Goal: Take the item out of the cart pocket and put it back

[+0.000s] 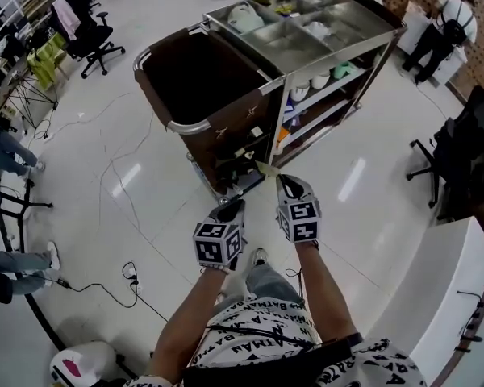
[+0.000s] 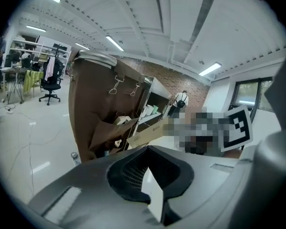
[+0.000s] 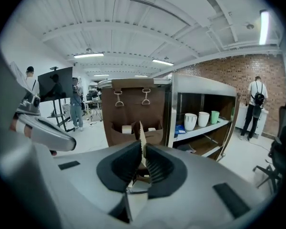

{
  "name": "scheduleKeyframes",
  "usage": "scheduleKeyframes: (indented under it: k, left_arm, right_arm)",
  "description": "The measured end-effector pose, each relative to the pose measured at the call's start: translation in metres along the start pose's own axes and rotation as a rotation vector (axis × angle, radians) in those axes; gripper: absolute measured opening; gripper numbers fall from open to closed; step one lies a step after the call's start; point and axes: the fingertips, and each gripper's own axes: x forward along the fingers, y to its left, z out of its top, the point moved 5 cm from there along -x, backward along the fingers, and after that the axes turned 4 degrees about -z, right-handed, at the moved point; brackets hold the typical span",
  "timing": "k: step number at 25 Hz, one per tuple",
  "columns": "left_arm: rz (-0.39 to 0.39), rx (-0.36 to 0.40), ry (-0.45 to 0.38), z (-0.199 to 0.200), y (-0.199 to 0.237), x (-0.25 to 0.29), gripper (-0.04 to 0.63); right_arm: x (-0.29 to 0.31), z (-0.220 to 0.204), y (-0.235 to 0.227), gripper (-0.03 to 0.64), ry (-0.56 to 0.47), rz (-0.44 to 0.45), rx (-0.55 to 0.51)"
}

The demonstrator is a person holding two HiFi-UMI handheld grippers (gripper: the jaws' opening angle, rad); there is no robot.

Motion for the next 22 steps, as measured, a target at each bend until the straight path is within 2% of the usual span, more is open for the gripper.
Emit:
scheduleKeyframes:
  k: [6, 13, 17, 22]
  left_arm:
    - [0.029, -0.014, 0.045, 0.004, 0.007, 0.053, 0.003]
    - [0.076, -0.056, 0.054, 0.007, 0.022, 0.085, 0.003]
    - [0.101, -0.079, 0.069, 0.004, 0.032, 0.094, 0.003]
    - [0.126, -0.106, 0.091, -0.002, 0.045, 0.098, 0.003]
  right_arm:
    - [0.074, -0.008, -0.044, 0.043, 0.033, 0.001, 0.011]
    - [0.135, -0.019, -0.047, 0.043, 0.064, 0.075, 0.024]
    - [0.151, -0.022, -0.052, 0.043, 0.064, 0.094, 0.056]
    - [0.142, -0.01, -0.053, 0.043, 0.031, 0.115, 0.094]
